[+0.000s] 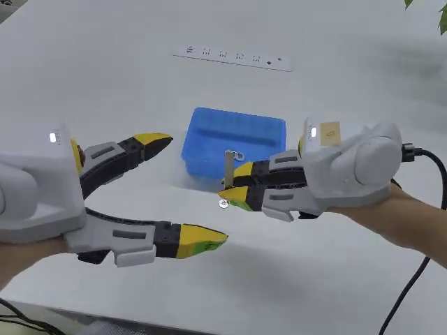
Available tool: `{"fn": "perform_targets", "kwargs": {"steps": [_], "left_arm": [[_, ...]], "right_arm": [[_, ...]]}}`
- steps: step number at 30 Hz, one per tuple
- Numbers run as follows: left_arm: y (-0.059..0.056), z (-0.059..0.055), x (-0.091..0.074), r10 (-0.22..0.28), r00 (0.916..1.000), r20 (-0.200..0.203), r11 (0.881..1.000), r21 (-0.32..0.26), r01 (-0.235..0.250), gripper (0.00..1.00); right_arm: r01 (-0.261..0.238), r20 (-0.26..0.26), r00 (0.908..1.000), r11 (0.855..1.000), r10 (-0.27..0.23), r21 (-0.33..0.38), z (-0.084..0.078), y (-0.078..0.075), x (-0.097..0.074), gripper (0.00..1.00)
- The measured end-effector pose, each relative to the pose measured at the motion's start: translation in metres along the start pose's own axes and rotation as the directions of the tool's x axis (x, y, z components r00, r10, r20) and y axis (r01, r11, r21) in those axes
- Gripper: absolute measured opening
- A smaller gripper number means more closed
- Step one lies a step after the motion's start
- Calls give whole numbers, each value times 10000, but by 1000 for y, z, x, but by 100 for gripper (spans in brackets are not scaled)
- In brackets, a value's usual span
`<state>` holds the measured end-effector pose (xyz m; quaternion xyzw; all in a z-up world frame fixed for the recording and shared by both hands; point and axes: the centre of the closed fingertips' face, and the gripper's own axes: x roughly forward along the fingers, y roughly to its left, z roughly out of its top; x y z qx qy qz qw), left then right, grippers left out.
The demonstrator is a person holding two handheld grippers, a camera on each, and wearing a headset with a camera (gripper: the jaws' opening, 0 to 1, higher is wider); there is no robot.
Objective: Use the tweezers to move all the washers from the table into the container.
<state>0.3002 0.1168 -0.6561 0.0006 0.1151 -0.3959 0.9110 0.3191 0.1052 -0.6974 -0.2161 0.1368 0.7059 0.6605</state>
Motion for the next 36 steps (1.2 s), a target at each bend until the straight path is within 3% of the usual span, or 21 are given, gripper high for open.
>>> {"fn": "perform_targets", "kwargs": {"steps": [7,13,18,26,31,36], "left_arm": [[7,-6,-3,398,9992,-75,9990,-181,-399,100],[10,-15,-4,620,9979,-174,9975,-330,-626,100],[15,-22,-6,790,9966,-239,9956,-496,-801,100],[15,-32,-12,762,9966,-322,9938,-787,-785,100],[18,-40,-16,907,9945,-519,9913,-912,-952,100],[22,-44,-19,1043,9927,-598,9878,-1098,-1104,100]], "right_arm": [[20,284,9996,9993,-9,-371,18,-12,-12,9],[456,486,9979,9978,-432,-487,30,-45,-18,9],[984,688,9930,9948,-964,-255,29,-76,-18,9],[1490,915,9837,9863,-1551,703,8,-115,-3,9],[1542,864,9828,9827,-1632,1026,-6,-125,13,9],[1635,446,9843,9776,-1707,1324,-26,-132,30,9]]}}
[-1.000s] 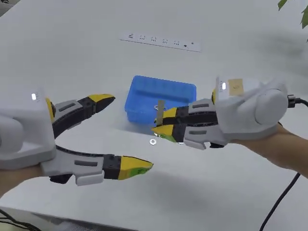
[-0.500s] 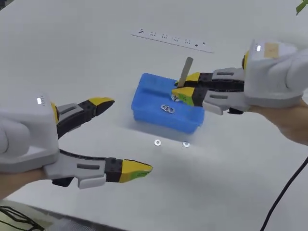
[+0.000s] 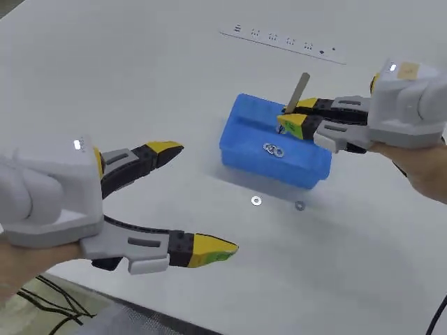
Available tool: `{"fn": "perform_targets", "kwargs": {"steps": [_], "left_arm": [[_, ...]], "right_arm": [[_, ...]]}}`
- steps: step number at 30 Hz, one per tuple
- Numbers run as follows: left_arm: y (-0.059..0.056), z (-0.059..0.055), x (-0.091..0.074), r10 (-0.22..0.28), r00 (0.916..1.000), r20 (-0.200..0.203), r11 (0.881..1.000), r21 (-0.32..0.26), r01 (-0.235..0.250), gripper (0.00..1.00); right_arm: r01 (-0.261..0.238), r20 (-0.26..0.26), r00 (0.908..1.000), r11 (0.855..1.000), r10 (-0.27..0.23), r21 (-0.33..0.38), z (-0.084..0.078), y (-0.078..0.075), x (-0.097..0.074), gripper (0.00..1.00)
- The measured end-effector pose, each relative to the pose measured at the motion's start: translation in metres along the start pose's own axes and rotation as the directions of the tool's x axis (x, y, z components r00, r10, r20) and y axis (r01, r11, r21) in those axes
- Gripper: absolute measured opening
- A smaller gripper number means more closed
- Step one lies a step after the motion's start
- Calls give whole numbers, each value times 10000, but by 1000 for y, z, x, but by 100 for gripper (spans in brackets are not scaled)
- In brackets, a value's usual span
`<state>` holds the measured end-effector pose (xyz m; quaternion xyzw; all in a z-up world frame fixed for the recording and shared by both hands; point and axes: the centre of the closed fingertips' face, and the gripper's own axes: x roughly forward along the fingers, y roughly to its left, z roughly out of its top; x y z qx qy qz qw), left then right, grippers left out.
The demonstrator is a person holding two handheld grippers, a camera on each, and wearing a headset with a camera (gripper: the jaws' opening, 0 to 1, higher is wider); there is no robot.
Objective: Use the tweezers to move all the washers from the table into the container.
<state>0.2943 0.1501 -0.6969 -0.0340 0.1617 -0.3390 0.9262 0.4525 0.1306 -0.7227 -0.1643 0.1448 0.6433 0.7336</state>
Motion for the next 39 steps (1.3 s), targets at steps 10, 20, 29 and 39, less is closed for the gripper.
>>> {"fn": "perform_targets", "kwargs": {"steps": [10,20,29,39], "left_arm": [[4,0,2,197,9998,-70,9996,-204,-198,100],[2,2,4,198,9997,-126,9996,-194,-201,100],[-1,3,4,244,9996,-143,9994,-224,-247,100],[1,8,6,310,9995,-18,9992,-241,-310,100]], "right_arm": [[89,-415,9991,9990,-71,430,-22,-6,8,9],[32,-544,9985,9985,-2,553,-29,-4,5,10],[120,-467,9989,9973,-86,720,-28,-7,2,10],[294,-109,9995,9969,-287,734,-13,-9,-6,8]]}}
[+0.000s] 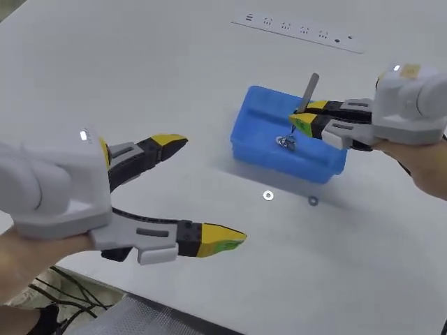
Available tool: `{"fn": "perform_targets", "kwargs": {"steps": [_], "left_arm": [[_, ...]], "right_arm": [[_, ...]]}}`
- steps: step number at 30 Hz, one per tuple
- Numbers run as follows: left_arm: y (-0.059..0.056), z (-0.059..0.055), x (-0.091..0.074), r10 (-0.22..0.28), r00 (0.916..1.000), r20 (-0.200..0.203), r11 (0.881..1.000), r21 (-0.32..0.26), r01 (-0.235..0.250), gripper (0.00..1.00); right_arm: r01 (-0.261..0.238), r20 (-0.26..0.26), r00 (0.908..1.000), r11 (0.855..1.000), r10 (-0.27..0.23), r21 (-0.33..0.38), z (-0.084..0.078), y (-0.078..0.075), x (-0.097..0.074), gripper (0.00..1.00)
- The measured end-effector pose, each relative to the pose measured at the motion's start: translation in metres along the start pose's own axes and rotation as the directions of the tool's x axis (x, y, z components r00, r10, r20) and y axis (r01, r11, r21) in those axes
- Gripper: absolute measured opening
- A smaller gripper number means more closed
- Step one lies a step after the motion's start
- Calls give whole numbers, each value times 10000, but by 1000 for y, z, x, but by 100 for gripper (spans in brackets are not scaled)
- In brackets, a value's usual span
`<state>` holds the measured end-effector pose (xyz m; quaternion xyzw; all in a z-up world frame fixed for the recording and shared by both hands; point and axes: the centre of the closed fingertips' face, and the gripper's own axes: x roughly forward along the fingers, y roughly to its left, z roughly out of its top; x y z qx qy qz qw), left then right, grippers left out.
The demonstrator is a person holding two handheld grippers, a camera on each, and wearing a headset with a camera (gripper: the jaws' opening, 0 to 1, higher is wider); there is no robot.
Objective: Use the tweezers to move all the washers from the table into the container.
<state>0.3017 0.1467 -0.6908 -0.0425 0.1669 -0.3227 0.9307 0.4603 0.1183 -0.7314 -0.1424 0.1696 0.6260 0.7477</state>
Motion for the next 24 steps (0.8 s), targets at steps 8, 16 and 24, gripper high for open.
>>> {"fn": "perform_targets", "kwargs": {"steps": [8,16,24], "left_arm": [[28,20,16,116,9986,517,9999,-109,-111,99],[33,55,53,-890,9927,814,9942,676,835,80],[40,83,89,-1535,9845,851,9820,1242,1423,53]], "right_arm": [[-247,-71,9997,9988,245,-426,5,14,-3,8],[-589,-311,9980,9917,556,-1146,8,27,-4,8],[-1095,-535,9934,9776,1015,-1797,10,40,-8,8]]}}
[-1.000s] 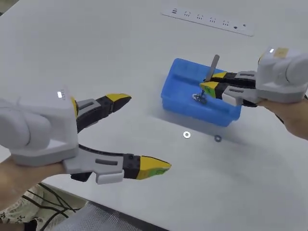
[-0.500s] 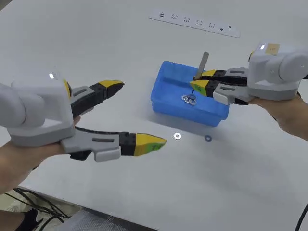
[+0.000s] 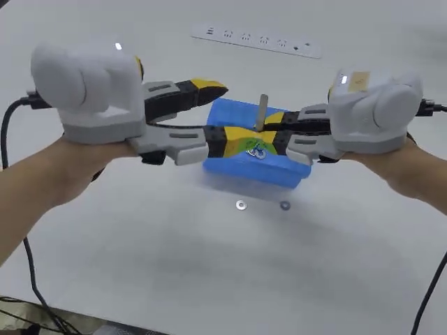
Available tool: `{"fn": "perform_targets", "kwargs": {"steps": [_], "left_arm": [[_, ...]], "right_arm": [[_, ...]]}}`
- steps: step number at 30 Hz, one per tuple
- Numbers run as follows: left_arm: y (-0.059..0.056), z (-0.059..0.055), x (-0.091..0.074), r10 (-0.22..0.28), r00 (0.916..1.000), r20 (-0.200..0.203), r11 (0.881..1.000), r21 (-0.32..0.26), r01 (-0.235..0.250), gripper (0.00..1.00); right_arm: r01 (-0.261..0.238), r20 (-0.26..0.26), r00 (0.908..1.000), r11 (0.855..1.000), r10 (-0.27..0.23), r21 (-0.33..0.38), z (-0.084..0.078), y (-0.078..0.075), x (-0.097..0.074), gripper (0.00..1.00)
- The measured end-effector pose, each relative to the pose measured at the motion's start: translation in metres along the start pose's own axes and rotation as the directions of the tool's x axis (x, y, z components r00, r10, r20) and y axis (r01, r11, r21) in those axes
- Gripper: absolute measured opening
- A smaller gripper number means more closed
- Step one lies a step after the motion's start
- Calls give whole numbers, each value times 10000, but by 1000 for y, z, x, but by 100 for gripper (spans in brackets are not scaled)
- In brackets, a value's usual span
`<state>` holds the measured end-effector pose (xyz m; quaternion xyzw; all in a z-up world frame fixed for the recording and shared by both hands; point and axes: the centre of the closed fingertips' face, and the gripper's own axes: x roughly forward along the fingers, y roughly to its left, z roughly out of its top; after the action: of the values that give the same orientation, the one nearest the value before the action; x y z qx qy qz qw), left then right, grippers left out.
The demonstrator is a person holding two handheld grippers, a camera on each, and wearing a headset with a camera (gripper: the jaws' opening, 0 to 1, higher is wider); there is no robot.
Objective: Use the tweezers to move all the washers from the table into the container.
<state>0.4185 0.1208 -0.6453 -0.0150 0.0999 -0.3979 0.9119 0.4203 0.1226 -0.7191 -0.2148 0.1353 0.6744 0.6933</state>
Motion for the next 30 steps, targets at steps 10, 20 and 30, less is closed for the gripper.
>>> {"fn": "perform_targets", "kwargs": {"steps": [10,20,30], "left_arm": [[-11,8,11,-1287,9908,-422,9904,462,1306,22],[-20,8,11,-2035,9777,-511,9775,451,2058,15],[-31,6,15,-2566,9615,-982,9623,663,2636,9]], "right_arm": [[-202,-37,9998,9997,202,-148,0,3,-2,8],[-432,139,9990,9990,433,-97,5,8,-2,8],[-592,166,9981,9980,595,-202,8,11,-4,8]]}}
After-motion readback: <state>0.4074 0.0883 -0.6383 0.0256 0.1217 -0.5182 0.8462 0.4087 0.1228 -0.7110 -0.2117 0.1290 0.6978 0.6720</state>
